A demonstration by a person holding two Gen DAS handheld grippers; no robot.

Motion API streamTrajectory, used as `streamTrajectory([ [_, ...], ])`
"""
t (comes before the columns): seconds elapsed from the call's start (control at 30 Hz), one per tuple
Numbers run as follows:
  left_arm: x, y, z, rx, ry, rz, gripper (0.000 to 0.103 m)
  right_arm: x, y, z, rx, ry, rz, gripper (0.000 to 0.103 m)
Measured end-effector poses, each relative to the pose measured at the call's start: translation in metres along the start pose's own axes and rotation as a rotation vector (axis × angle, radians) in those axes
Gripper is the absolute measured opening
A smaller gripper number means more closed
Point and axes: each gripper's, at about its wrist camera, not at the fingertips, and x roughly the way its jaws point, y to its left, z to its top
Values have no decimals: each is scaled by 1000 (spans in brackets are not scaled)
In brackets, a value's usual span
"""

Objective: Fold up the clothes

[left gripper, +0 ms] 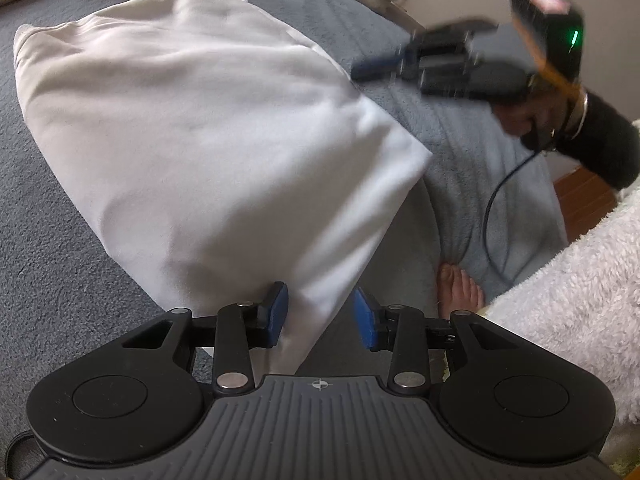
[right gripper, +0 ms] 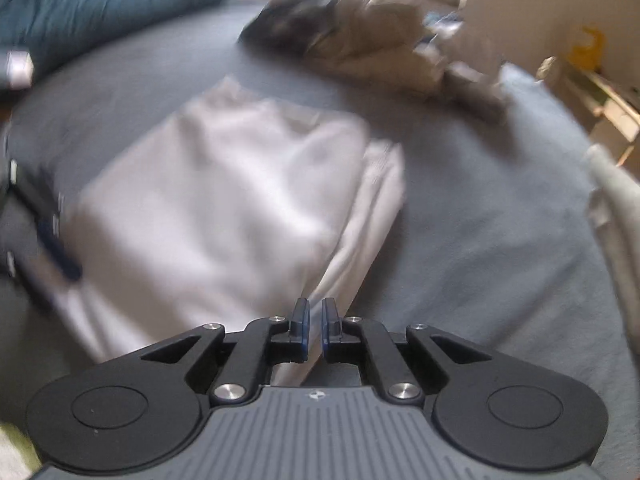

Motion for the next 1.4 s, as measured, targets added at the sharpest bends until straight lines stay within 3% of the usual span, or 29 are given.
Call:
streamTrajectory([
  [0.13,0,2,1,0,3,-3,37,15,-28,26,226,-88,71,6],
  [0.3,0,1,0,4,1,2,37,64,-43,51,294,-73,61,14],
  [0.47,2,2,0,-1,-1,1,37,90,-48,65,286,-58,41,19],
  [0.73,3,2,-1,-26,-10,-20,37,103,-48,68,278,-43,80,20],
  [1.0,3,3,-1,-34,-13,-36,37,105,-62,65,389,-68,179,32],
  [1.03,6,2,0,-36,-13,-37,37,105,-60,65,382,-74,178,29],
  [1.1,5,4,0,-38,-14,-40,37,104,-56,66,356,-84,176,8],
  [1.13,4,4,0,-38,-14,-41,37,102,-53,68,336,-96,169,3],
  [1.27,4,4,0,-32,-13,-41,37,83,-41,75,272,-183,75,2],
  [1.4,6,3,-1,-24,-13,-40,37,93,-36,72,224,-162,9,2],
])
